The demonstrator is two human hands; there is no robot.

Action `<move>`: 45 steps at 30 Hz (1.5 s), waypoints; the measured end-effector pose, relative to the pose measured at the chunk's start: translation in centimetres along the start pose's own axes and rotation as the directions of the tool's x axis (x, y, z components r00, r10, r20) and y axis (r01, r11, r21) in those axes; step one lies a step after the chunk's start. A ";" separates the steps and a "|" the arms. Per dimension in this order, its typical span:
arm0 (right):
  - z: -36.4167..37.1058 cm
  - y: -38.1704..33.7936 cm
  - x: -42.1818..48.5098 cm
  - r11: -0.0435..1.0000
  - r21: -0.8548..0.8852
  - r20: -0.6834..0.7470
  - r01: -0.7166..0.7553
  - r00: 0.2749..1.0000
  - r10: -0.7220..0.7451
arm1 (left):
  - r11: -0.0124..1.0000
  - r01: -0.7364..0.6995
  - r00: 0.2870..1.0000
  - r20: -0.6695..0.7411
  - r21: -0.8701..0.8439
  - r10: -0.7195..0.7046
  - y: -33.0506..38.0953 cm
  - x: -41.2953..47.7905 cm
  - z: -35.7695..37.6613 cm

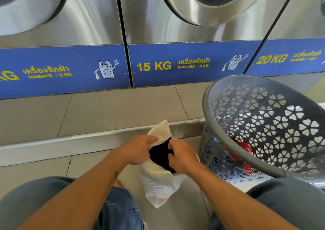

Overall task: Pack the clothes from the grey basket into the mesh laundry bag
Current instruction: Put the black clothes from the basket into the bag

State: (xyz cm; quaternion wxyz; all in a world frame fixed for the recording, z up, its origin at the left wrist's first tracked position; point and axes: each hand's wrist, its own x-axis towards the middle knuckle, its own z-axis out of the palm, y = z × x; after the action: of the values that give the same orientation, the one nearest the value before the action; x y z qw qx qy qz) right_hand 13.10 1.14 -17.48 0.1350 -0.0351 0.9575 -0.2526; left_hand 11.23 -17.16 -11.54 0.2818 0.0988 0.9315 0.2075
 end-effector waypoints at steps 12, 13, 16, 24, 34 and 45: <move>5.9 1.9 -1.1 0.976 -0.213 0.601 -0.042 0.782 0.164 | 0.998 -0.021 1.000 -0.017 0.062 0.022 0.7 -1.3 -0.4; 5.7 1.9 -0.9 0.979 -0.195 0.591 -0.051 0.791 0.159 | 0.998 -0.029 0.999 -0.024 0.054 0.030 0.8 -1.4 -0.5; 4.1 1.1 -0.7 0.989 -0.130 0.472 -0.064 0.874 0.118 | 0.998 -0.039 0.997 -0.063 -0.044 0.036 1.1 -1.8 -1.4; 0.9 3.9 -1.2 0.961 -0.179 0.350 -0.209 0.900 0.261 | 0.938 -0.144 0.989 -0.068 -0.314 0.129 3.1 -4.2 -2.0; -1.4 4.4 -3.2 0.936 -0.337 0.368 -0.096 0.902 0.225 | 0.995 -0.041 0.997 0.069 -0.089 0.047 3.0 -4.1 0.7; -3.9 2.6 -4.7 0.973 -0.231 0.322 -0.019 0.942 0.095 | 0.997 -0.055 0.997 -0.042 0.059 0.058 3.3 -4.2 1.9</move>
State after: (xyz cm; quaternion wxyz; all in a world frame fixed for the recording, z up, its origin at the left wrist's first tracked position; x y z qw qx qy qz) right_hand 16.50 5.90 -14.38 0.2962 -0.0639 0.9442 -0.1292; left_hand 15.96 -14.86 -9.49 0.2524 0.1286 0.9400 0.1902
